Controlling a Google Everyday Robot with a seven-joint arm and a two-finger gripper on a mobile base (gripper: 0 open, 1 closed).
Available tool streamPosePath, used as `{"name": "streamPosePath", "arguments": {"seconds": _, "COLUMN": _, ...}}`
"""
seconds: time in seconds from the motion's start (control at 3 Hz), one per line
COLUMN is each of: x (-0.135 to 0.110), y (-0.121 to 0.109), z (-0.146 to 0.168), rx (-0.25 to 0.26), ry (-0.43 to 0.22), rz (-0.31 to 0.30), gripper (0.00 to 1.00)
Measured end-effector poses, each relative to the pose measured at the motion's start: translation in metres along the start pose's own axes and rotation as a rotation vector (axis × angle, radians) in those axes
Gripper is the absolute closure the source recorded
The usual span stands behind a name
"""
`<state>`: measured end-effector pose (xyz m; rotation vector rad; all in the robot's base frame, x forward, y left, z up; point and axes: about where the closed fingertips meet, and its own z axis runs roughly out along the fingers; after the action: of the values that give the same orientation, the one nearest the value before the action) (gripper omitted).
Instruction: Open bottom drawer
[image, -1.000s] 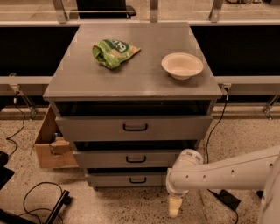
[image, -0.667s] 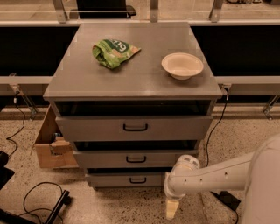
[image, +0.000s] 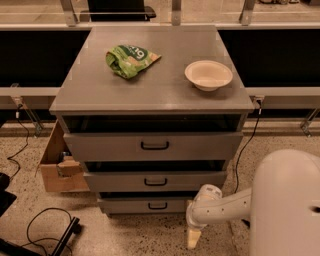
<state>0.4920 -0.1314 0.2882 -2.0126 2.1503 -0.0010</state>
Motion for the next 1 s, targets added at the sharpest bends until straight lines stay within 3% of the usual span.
{"name": "streamPosePath", "arguments": {"seconds": 0.33, "x": 0.006, "y": -0.014, "z": 0.04, "rx": 0.005, "ry": 0.009, "rz": -0.019, "gripper": 0.0}}
{"name": "streamPosePath", "arguments": {"seconds": 1.0, "x": 0.011, "y": -0.018, "z": 0.052, "rx": 0.021, "ry": 0.011, "rz": -0.007, "gripper": 0.0}}
